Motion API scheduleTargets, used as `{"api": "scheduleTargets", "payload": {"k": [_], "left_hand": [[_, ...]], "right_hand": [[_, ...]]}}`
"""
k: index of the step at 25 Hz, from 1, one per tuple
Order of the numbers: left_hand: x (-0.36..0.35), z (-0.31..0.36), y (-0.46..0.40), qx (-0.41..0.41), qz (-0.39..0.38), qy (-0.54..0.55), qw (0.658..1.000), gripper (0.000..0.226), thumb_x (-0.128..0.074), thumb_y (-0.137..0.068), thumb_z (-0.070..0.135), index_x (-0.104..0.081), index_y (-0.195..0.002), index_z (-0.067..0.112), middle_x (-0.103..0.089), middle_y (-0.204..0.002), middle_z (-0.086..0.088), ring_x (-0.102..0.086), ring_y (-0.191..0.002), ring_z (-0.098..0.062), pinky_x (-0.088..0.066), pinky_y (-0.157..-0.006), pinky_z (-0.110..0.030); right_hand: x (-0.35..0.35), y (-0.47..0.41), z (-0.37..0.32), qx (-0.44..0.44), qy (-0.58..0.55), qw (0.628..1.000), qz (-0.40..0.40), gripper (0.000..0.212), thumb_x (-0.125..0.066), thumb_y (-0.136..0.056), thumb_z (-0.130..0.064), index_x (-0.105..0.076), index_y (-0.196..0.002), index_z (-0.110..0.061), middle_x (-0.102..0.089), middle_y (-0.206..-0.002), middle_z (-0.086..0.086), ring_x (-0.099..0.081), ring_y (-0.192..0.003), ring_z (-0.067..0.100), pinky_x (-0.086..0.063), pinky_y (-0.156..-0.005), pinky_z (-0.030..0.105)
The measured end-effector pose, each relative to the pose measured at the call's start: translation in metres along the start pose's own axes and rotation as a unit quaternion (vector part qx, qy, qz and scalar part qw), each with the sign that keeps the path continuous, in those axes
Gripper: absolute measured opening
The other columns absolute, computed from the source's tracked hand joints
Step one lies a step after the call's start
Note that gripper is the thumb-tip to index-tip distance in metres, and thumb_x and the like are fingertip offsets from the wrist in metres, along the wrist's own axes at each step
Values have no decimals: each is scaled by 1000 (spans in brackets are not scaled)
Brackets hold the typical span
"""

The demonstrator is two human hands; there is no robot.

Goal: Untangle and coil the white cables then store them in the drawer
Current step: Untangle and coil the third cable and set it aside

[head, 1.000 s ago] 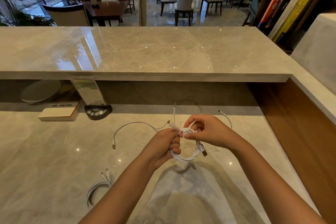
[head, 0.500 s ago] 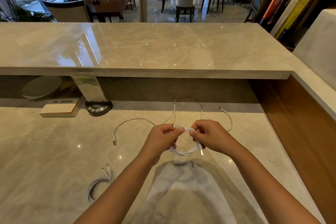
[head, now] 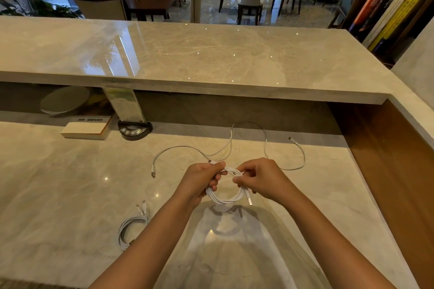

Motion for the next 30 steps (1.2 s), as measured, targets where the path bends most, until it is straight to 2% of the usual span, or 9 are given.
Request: {"api": "scheduleTargets", "payload": {"k": [5,9,11,13,15,16,21,25,30], "left_hand": [[23,-5,9,-10,25,16,1000,23,-60,-89,19,-68,-75,4,-56,-58,-3,-48,-42,-6,-46,-48,-19],[55,-21,29,-121,147,-112,975,25,-55,-92,27,-63,-111,12,-67,-105,-4,-63,-91,-10,-51,-79,-24],[74,-34,46,-328,233,-307,863,32,-55,-90,26,-54,-121,18,-60,-114,4,-54,-104,-7,-45,-87,-22],[83,-50,54,-480,159,-491,709,35,-52,-88,28,-52,-122,19,-62,-117,1,-51,-112,-12,-41,-95,-27],[86,-65,52,-516,91,-615,589,35,-54,-86,29,-52,-120,19,-65,-118,0,-53,-115,-15,-41,-99,-32],[86,-69,51,-519,82,-636,565,36,-59,-84,26,-53,-119,19,-67,-114,1,-56,-112,-16,-43,-97,-34],[119,-90,59,-539,109,-594,587,41,-71,-71,1,-56,-106,15,-68,-85,-2,-59,-81,-17,-41,-80,-28],[171,-112,76,-498,129,-601,612,38,-73,-75,6,-59,-109,14,-71,-99,-7,-61,-101,-21,-48,-87,-33],[218,-114,84,-415,138,-655,615,24,-53,-86,22,-67,-103,14,-70,-105,-5,-63,-108,-22,-42,-97,-38]], "right_hand": [[-25,-10,-12,55,44,997,-3,13,-63,-85,-24,-73,-93,-20,-70,-72,4,-56,-58,9,-49,-64,32],[-34,-21,-22,55,59,997,-7,17,-60,-86,-18,-73,-78,-10,-69,-68,10,-63,-60,19,-53,-65,36],[-37,-25,-25,58,58,997,-10,19,-59,-86,-17,-73,-75,-9,-70,-66,11,-63,-57,17,-53,-64,34],[-43,-28,-30,68,60,996,-24,20,-59,-86,-16,-72,-75,-7,-70,-65,11,-63,-56,17,-53,-63,33],[-50,-30,-37,73,60,995,-33,20,-59,-86,-17,-72,-73,-9,-70,-64,8,-62,-53,13,-51,-59,26],[-54,-30,-40,72,55,995,-35,20,-60,-87,-17,-71,-71,-12,-69,-63,5,-60,-49,9,-49,-56,20],[-93,-23,-51,35,-2,996,-80,14,-63,-85,-19,-72,-75,-16,-67,-59,0,-56,-41,2,-42,-47,9],[-142,-23,-68,29,1,993,-116,11,-65,-82,-22,-71,-79,-14,-63,-58,-3,-57,-44,8,-47,-52,16],[-190,-37,-90,24,9,992,-124,16,-65,-80,-22,-70,-82,-8,-70,-77,7,-58,-59,14,-47,-61,23]]}}
Point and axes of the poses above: each hand's wrist, its own y-axis away from the middle knuckle, its own x-axis out of the back of the hand, z = x × y, the point moved 1 cm from there along -y, towards the middle knuckle
